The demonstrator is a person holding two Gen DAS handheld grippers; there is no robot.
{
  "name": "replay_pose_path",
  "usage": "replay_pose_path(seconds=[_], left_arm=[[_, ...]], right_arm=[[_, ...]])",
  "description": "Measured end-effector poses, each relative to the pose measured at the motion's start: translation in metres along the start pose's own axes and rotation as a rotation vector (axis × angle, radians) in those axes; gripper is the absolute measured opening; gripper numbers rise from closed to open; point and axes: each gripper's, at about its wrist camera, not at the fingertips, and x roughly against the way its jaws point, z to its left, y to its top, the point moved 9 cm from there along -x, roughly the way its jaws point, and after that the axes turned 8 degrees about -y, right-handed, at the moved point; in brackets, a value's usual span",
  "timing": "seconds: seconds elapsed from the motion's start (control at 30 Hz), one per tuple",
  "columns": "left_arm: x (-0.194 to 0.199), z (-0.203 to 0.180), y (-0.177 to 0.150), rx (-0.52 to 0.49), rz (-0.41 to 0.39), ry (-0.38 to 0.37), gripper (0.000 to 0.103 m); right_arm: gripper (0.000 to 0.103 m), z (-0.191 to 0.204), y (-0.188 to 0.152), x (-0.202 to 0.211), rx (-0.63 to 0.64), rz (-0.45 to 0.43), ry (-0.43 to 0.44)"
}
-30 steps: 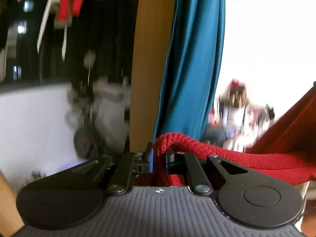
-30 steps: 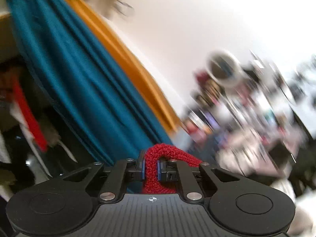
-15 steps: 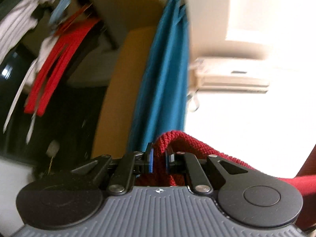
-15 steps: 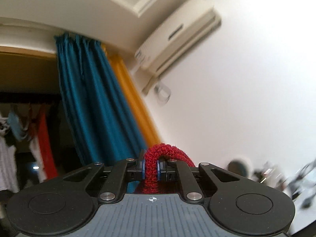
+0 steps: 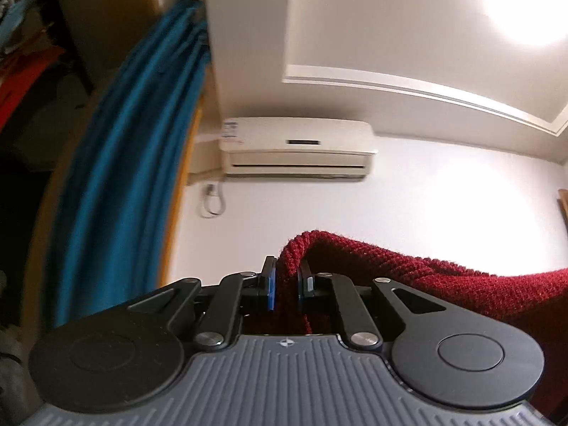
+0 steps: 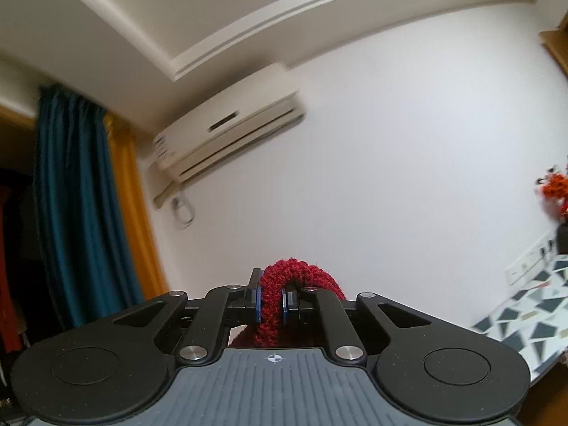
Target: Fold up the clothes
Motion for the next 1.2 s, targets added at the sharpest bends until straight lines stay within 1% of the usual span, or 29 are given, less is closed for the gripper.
replay_pose_path(seconds=[0.1, 0.17, 0.23, 0.33, 0.4, 0.5, 0.53, 0.6, 0.63, 0.7, 0.73, 0.83, 0.93, 0.97, 1.0, 1.03, 1.07, 1.1, 1.13, 1.17, 1.2], left_arm=[[-0.019, -0.063, -0.013, 0.037, 0.012, 0.018, 0.011], [-0.027, -0.102, -0.023, 0.084, 0.015, 0.039, 0.011], [-0.033, -0.138, -0.038, 0.144, 0.026, 0.065, 0.011], [-0.035, -0.187, -0.070, 0.201, 0.051, 0.109, 0.011], [-0.033, -0.216, -0.097, 0.237, 0.074, 0.126, 0.011], [-0.030, -0.244, -0.131, 0.280, 0.112, 0.123, 0.011], [-0.032, -0.253, -0.139, 0.270, 0.115, 0.120, 0.011], [-0.038, -0.272, -0.154, 0.239, 0.114, 0.113, 0.008], [-0.044, -0.277, -0.155, 0.210, 0.092, 0.119, 0.006], [-0.059, -0.286, -0.151, 0.143, 0.031, 0.137, 0.006], [-0.073, -0.293, -0.160, 0.158, 0.044, 0.082, 0.006], [-0.122, -0.318, -0.196, 0.251, 0.128, -0.149, 0.006], [-0.165, -0.342, -0.230, 0.342, 0.212, -0.380, 0.013], [-0.178, -0.352, -0.244, 0.345, 0.232, -0.436, 0.021], [-0.193, -0.364, -0.261, 0.346, 0.268, -0.493, 0.030], [-0.204, -0.377, -0.274, 0.353, 0.298, -0.565, 0.033], [-0.214, -0.390, -0.285, 0.362, 0.323, -0.641, 0.041], [-0.223, -0.404, -0.295, 0.370, 0.348, -0.717, 0.051], [-0.231, -0.416, -0.305, 0.378, 0.373, -0.793, 0.059], [-0.236, -0.431, -0.313, 0.380, 0.382, -0.868, 0.075], [-0.238, -0.448, -0.318, 0.370, 0.380, -0.947, 0.082]], right_arm=[[0.009, -0.065, 0.033, 0.024, 0.014, -0.018, -0.019], [0.009, -0.105, 0.055, 0.035, 0.032, -0.025, -0.030], [0.009, -0.142, 0.073, 0.045, 0.059, -0.031, -0.052], [0.009, -0.191, 0.093, 0.062, 0.091, -0.034, -0.083], [0.009, -0.216, 0.097, 0.076, 0.139, -0.041, -0.107], [0.009, -0.245, 0.088, 0.091, 0.233, -0.051, -0.150], [0.009, -0.255, 0.083, 0.095, 0.257, -0.049, -0.163], [0.009, -0.274, 0.073, 0.098, 0.273, -0.030, -0.182], [0.009, -0.282, 0.068, 0.097, 0.277, -0.018, -0.191], [0.009, -0.296, 0.060, 0.088, 0.278, 0.009, -0.209], [0.009, -0.305, 0.057, 0.081, 0.275, 0.023, -0.218], [0.008, -0.335, 0.048, 0.048, 0.216, 0.060, -0.239], [0.007, -0.355, 0.038, 0.001, 0.190, 0.088, -0.269], [0.007, -0.358, 0.034, -0.016, 0.187, 0.097, -0.275], [0.007, -0.360, 0.031, -0.033, 0.196, 0.104, -0.284], [0.007, -0.359, 0.027, -0.049, 0.228, 0.097, -0.301], [0.007, -0.359, 0.027, -0.061, 0.254, 0.081, -0.322], [0.007, -0.361, 0.028, -0.073, 0.271, 0.062, -0.344], [0.007, -0.364, 0.034, -0.082, 0.271, 0.032, -0.374], [0.007, -0.367, 0.044, -0.088, 0.280, -0.002, -0.409], [0.007, -0.369, 0.053, -0.094, 0.288, -0.036, -0.443]])
